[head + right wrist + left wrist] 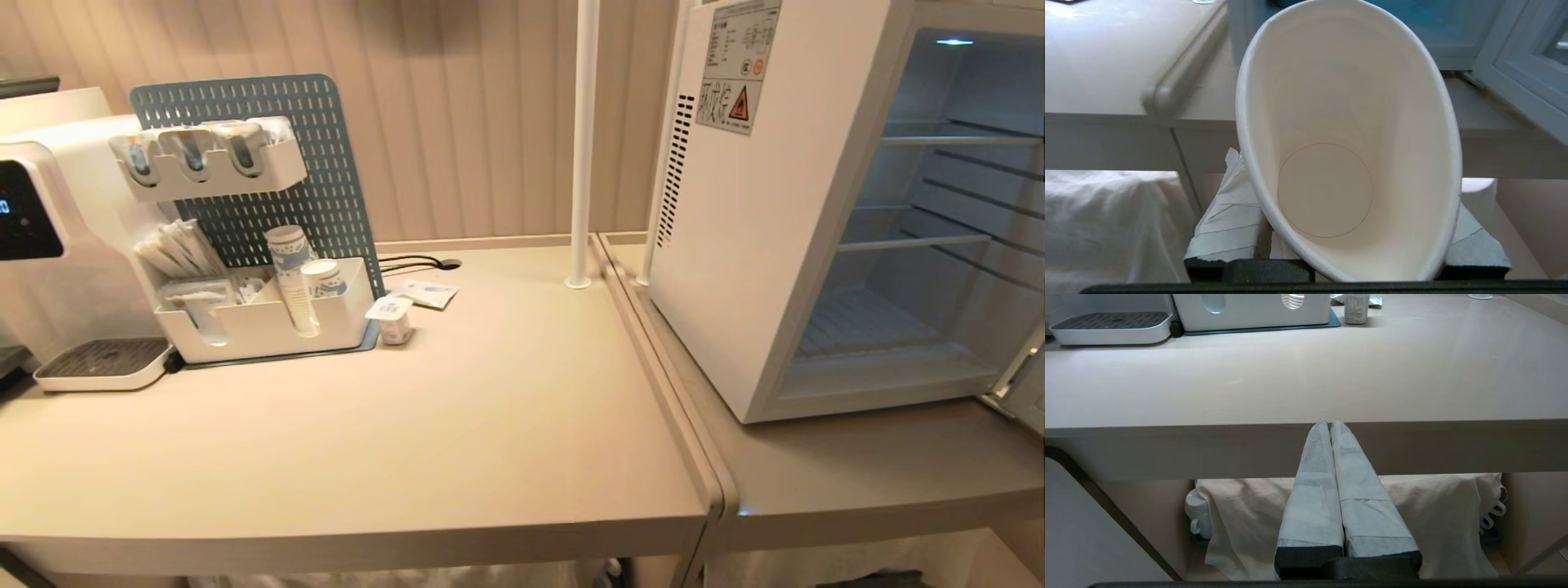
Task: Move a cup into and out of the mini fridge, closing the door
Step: Place the paper cup on the table
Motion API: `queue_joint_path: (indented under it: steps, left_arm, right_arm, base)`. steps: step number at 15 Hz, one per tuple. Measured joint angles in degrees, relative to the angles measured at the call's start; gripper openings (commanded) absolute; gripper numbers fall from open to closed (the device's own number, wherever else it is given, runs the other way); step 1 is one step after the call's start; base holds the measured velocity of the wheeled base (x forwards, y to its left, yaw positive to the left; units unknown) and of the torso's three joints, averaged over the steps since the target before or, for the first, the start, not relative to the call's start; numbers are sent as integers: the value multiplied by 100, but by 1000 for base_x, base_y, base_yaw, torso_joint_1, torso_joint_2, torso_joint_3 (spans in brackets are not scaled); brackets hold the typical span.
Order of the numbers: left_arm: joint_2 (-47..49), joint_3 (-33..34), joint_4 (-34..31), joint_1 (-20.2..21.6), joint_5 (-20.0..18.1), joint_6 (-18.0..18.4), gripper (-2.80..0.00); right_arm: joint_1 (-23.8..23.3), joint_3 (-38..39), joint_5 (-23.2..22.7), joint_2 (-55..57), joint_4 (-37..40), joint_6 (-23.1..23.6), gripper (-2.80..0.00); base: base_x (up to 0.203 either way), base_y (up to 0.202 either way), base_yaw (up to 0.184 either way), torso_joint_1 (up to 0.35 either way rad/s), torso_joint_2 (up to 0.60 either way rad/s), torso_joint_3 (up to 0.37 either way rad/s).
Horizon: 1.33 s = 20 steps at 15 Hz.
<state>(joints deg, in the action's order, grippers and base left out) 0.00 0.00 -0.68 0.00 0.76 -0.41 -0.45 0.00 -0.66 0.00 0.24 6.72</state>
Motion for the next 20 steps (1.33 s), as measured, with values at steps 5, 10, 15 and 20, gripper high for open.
queue_joint_path:
  steps: [5,10,15,20]
  left_arm:
    - [0,0,2,0,-3,1,-280]
    - [0,0,3,0,-3,-8,-280]
    - [0,0,6,0,-3,-8,-280]
    - [0,0,6,0,-3,-10,-280]
  right_arm:
    - [5,0,-2,0,0,2,-280]
    - [1,0,-2,0,1,3,-280]
    - [1,0,-2,0,3,9,-280]
    - [1,0,-2,0,0,9,-280]
  base:
    - [0,188,-1,1,4,2]
    - [0,185,0,1,1,5]
    - [0,180,-2,0,1,1]
    - [0,183,0,1,3,1]
